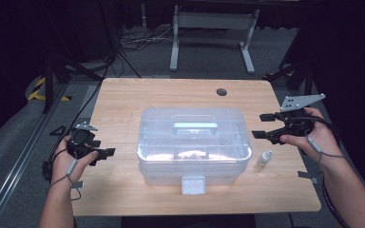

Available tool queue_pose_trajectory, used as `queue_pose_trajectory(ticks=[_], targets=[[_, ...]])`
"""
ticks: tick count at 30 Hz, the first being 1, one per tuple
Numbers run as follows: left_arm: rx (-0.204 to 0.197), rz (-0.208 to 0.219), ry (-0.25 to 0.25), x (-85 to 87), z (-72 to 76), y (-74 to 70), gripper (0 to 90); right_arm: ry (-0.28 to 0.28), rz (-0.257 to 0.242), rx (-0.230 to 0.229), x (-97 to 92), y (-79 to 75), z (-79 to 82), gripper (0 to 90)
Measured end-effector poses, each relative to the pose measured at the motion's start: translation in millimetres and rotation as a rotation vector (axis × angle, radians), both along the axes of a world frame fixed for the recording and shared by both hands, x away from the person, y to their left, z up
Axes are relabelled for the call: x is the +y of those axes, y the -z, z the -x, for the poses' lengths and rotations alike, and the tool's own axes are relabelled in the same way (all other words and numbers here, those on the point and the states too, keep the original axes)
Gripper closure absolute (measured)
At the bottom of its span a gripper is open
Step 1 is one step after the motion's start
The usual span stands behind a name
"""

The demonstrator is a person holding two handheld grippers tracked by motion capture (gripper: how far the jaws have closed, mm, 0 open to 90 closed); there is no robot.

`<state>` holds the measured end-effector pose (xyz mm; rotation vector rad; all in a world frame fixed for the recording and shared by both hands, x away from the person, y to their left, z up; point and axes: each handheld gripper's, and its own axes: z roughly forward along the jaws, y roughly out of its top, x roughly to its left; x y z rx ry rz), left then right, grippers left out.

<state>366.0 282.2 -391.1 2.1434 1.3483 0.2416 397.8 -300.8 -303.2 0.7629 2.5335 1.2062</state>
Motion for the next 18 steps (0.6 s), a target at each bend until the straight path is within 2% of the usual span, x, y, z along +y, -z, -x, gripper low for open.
queue_pose_trajectory(ticks=[2,4,7,11,14,16,18], targets=[[-0.002,0.003,-0.004,-0.7,-0.2,-0.7,30.7,0.006,0.012,-0.014,8.7,-5.8,-0.6,28.3],[-0.001,0.005,-0.006,-1.2,-0.4,-0.6,30.7,-0.025,0.024,-0.01,15.8,-11.2,-1.2,31.4],[0.001,0.002,-0.004,-1.9,-0.9,0.2,30.7,-0.063,0.073,-0.016,24.2,-17.2,-1.0,37.6],[0.003,0.001,-0.002,-2.9,-1.3,1.2,30.5,-0.092,0.081,-0.023,37.3,-20.5,-2.7,40.9],[0.009,-0.002,0.001,-3.8,-2.0,3.0,30.3,-0.119,0.079,-0.025,43.3,-20.8,-3.3,40.1],[0.011,-0.005,0.006,-4.1,-2.5,3.5,30.3,-0.165,0.085,-0.028,57.3,-22.9,-2.3,38.7],[0.011,-0.006,0.006,-5.1,-2.4,3.5,30.3,-0.177,0.087,-0.015,65.7,-24.5,-1.7,38.4]])
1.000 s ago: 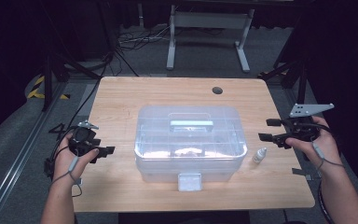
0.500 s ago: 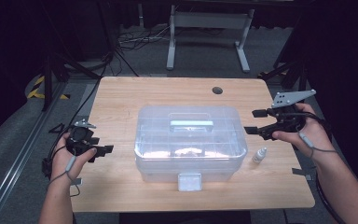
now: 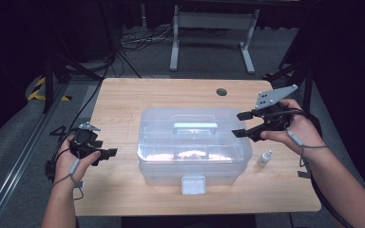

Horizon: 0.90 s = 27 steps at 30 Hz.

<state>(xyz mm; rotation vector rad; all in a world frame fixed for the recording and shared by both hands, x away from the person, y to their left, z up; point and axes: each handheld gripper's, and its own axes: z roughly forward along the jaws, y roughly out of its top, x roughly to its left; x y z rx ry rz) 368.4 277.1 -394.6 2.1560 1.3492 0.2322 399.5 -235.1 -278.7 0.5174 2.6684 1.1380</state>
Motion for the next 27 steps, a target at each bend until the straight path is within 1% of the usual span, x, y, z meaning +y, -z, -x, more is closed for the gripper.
queue_pose_trajectory(ticks=[2,4,5,6,7,9,10,11,12,13,14,15,16,18,21,25,27], targets=[[0.002,0.001,0.001,-0.6,0.2,-0.2,30.2,-0.021,0.01,-0.004,9.2,-1.9,-0.2,37.0],[0.0,-0.001,0.007,-1.4,0.0,-0.4,30.2,-0.027,0.012,0.002,12.9,-2.6,-0.4,36.9],[-0.002,-0.002,0.009,-1.6,-0.1,-0.5,30.2,-0.044,0.006,0.009,20.9,-3.2,-2.0,36.9],[-0.003,0.0,0.009,-1.6,-0.2,-0.6,30.2,-0.044,0.006,0.009,20.9,-3.2,-2.0,36.9],[0.001,0.007,0.005,-1.6,-0.2,-0.8,30.5,-0.059,0.009,0.013,27.8,-2.5,-4.5,37.0],[0.019,0.017,0.005,-1.3,0.0,-1.3,31.6,-0.064,0.014,0.017,30.7,-2.2,-4.9,37.0],[0.021,0.02,0.01,-0.9,0.2,-1.7,32.4,-0.092,0.032,0.014,39.2,-1.2,-7.1,37.5],[0.023,0.02,0.012,-0.6,0.5,-2.0,32.4,-0.092,0.032,0.014,39.2,-1.2,-7.1,37.5],[0.018,0.019,0.011,-0.3,0.8,-2.4,32.5,-0.101,0.039,0.014,42.1,-1.0,-7.7,37.5],[0.014,0.02,0.01,0.1,0.9,-2.7,32.5,-0.122,0.059,0.011,49.6,-0.3,-9.0,37.8],[0.011,0.02,0.01,0.3,1.3,-3.5,32.5,-0.122,0.059,0.011,49.6,-0.3,-9.0,37.8],[0.003,0.016,0.008,0.6,1.9,-4.4,32.5,-0.134,0.071,0.01,56.7,0.6,-8.9,38.6],[0.003,0.016,0.008,0.6,1.9,-4.4,32.5,-0.134,0.071,0.01,56.7,0.6,-8.9,38.6],[0.005,0.017,0.014,0.4,2.6,-5.6,32.7,-0.138,0.087,0.01,63.0,1.5,-8.7,39.5],[0.0,0.008,0.031,-1.8,3.6,-7.4,33.2,-0.159,0.088,0.006,71.1,2.5,-9.2,41.7],[-0.003,0.01,0.032,-3.5,3.8,-7.9,33.2,-0.188,0.099,0.019,79.0,4.9,-10.0,44.7],[-0.001,0.009,0.033,-3.7,3.8,-7.7,33.2,-0.194,0.105,0.013,82.8,5.8,-10.4,45.8]])
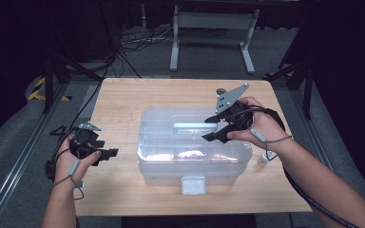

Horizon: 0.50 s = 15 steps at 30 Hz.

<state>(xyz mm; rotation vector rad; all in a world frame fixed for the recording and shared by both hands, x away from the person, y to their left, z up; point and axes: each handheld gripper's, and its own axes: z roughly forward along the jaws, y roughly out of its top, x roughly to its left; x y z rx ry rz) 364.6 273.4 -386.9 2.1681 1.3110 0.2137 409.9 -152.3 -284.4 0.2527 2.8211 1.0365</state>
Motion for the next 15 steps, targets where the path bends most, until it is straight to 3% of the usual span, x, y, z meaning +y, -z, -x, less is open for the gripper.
queue_pose_trajectory(ticks=[2,8,15], targets=[[-0.004,-0.001,-0.005,-0.2,-0.1,0.1,32.7,-0.009,0.017,-0.011,3.0,0.6,-0.8,47.5],[-0.025,0.012,-0.024,-0.3,0.5,-2.5,31.0,0.007,0.027,0.001,4.9,2.1,-6.9,64.7],[-0.052,0.027,-0.014,-1.3,2.2,-5.1,32.1,-0.012,0.042,-0.02,6.3,-1.2,-4.4,74.8]])
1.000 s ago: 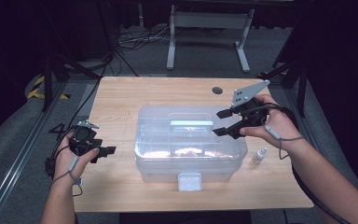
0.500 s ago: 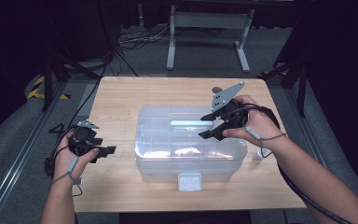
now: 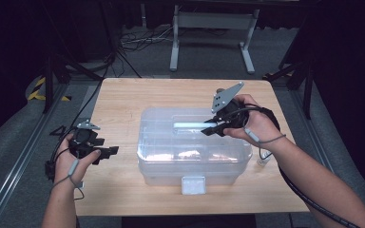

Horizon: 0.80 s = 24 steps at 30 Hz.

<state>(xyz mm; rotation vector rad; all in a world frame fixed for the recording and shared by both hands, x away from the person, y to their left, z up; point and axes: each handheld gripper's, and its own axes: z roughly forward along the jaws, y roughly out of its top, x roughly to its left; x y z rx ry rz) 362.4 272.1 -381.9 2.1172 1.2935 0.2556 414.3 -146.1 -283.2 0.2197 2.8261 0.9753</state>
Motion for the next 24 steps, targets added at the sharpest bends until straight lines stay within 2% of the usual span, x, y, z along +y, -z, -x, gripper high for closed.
queue_pose_trajectory(ticks=[1,3,8,10,14,16,18,24], targets=[[-0.011,0.006,0.01,0.0,0.1,0.4,33.5,0.001,0.011,-0.016,1.1,-0.7,1.6,75.2],[-0.016,0.011,0.014,-0.2,0.3,0.3,34.2,-0.002,0.013,-0.021,1.1,-0.9,1.6,75.3],[-0.033,0.014,0.021,0.3,1.1,-1.5,36.1,-0.002,0.007,-0.009,0.8,-1.4,-0.3,75.7],[-0.04,0.02,0.015,0.4,2.2,-2.6,37.3,0.001,0.014,-0.011,1.4,-2.1,-0.5,76.0],[-0.051,0.036,0.04,0.7,4.5,-6.1,41.2,-0.001,0.035,-0.018,3.2,-4.5,-1.5,76.1],[-0.064,0.053,0.052,0.3,5.1,-7.0,44.8,0.003,0.034,-0.01,3.5,-6.0,-3.0,75.9],[-0.071,0.05,0.066,0.2,5.4,-7.9,47.0,0.018,0.018,-0.001,2.2,-8.4,-5.8,75.7],[-0.101,0.051,0.085,-2.9,10.1,-14.9,48.1,0.028,-0.001,0.02,1.2,-14.2,-13.8,75.2]])
